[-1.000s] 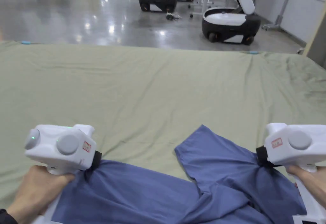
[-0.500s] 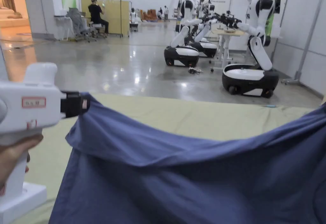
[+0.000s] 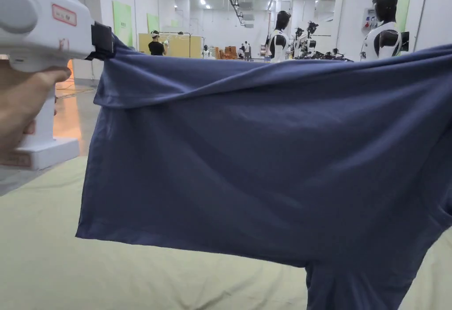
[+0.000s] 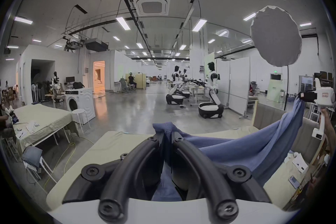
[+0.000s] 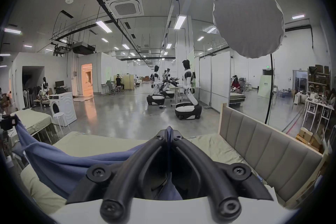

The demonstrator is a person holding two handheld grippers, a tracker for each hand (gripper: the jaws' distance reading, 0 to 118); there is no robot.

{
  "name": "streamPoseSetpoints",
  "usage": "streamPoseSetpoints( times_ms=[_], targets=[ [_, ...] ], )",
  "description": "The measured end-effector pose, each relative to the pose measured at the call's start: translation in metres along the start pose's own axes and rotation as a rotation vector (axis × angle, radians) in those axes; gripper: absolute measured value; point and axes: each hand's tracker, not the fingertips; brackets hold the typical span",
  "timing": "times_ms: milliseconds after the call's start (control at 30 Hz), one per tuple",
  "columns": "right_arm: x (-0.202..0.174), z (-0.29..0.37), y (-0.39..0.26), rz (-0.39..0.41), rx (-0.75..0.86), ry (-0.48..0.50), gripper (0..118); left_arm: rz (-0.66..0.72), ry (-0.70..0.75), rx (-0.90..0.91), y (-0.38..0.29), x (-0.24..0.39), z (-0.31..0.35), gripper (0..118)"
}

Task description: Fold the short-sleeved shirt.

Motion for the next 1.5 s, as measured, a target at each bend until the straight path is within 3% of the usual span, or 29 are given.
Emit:
streamPoseSetpoints(
  times_ms=[233, 433, 533, 633, 800, 867, 1000, 1100, 1300, 1500],
  targets=[
    [-0.029, -0.049, 0.02, 0.025, 0.026, -0.033, 3, 0.02, 0.051, 0.019, 0.004, 0.011, -0.066, 7],
    [-0.031, -0.073, 0.025, -0.02, 0.038, -0.043, 3, 0.05, 0.065, 0.001, -0.004, 0.014, -0.114, 7],
    [-0.034, -0.083, 0.025, 0.047, 0.03, -0.074, 3, 0.084, 0.054, -0.004, -0.006, 0.008, -0.135, 7],
    [-0.032, -0.092, 0.022, 0.035, 0.033, -0.075, 3, 0.077, 0.06, -0.024, -0.011, 0.013, -0.153, 7],
    [-0.036, -0.095, 0.012, 0.005, 0.051, -0.068, 3, 0.115, 0.045, -0.033, -0.026, 0.019, -0.167, 7],
    [-0.039, -0.092, 0.003, 0.064, 0.041, -0.064, 3, 0.096, 0.027, -0.054, -0.036, 0.02, -0.166, 8],
    [-0.038, -0.064, -0.04, 0.084, 0.007, -0.009, 3, 0.096, 0.004, -0.123, -0.086, 0.016, -0.15, 7],
    [-0.032, -0.033, -0.081, 0.118, -0.019, 0.02, 3, 0.173, -0.046, -0.186, -0.139, 0.004, -0.126, 8],
    [-0.001, 0.047, -0.177, -0.017, -0.102, 0.092, 3, 0.292, -0.145, -0.272, -0.251, -0.009, -0.035, 8],
    [0.019, 0.146, -0.31, -0.178, -0.223, 0.041, 3, 0.427, -0.194, -0.381, -0.351, -0.018, 0.058, 8]
  ],
)
